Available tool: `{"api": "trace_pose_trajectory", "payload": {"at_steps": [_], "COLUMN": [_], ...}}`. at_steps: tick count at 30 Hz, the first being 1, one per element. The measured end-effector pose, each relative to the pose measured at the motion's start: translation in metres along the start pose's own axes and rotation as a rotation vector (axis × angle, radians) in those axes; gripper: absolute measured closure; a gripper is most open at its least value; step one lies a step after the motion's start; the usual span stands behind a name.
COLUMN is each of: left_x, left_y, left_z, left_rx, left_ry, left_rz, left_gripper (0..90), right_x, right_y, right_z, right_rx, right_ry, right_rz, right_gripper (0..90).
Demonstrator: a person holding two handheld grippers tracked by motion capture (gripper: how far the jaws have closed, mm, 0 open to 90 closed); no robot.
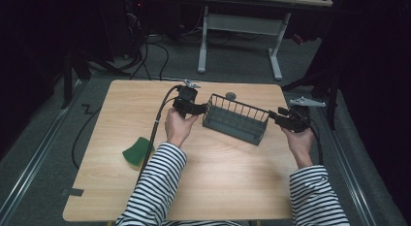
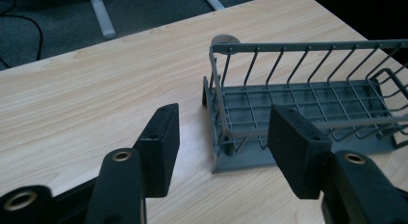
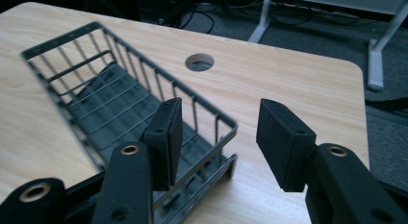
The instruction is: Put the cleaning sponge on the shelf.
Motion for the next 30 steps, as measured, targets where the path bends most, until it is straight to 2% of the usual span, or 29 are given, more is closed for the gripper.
{"api": "trace_pose_trajectory", "payload": {"at_steps": [2,4,8,10,14,20,23,26,30], "left_x": [0.0,-0.002,-0.006,-0.007,-0.007,-0.009,-0.009,-0.01,-0.01], "left_y": [0.008,0.016,0.027,0.03,0.033,0.036,0.037,0.038,0.038], "left_z": [-0.001,-0.001,-0.002,-0.002,-0.004,-0.003,-0.005,-0.005,-0.006], "left_rx": [-0.001,0.007,0.019,0.029,0.014,0.0,-0.012,-0.035,-0.058], "left_ry": [-0.017,-0.012,-0.003,0.012,0.008,-0.005,-0.008,-0.029,-0.031], "left_rz": [0.002,0.02,0.035,0.04,0.044,0.053,0.053,0.057,0.057], "left_gripper": [47.9,48.7,50.5,51.2,54.7,60.8,63.8,66.9,72.4], "right_x": [0.002,0.004,0.002,0.001,-0.002,-0.006,-0.008,-0.011,-0.015], "right_y": [0.005,0.009,0.017,0.022,0.03,0.038,0.04,0.043,0.047], "right_z": [-0.004,-0.008,-0.012,-0.013,-0.014,-0.016,-0.016,-0.016,-0.013], "right_rx": [-0.016,-0.028,-0.029,-0.027,-0.026,-0.046,-0.039,-0.023,0.029], "right_ry": [-0.003,0.0,0.014,0.02,0.037,0.031,0.035,0.037,0.068], "right_rz": [0.002,-0.004,0.026,0.038,0.059,0.084,0.096,0.119,0.142], "right_gripper": [52.6,53.1,53.5,53.8,55.0,57.1,59.1,62.9,70.4]}}
Point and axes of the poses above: each handheld gripper's, and its own axes: y roughly forward along the jaws, x roughly out of its top, z roughly to its left, the point moved 10 cm from there along y, roughly forward along the jaws, and after that the axes turned 3 degrees about -z, right-handed, at the moved point
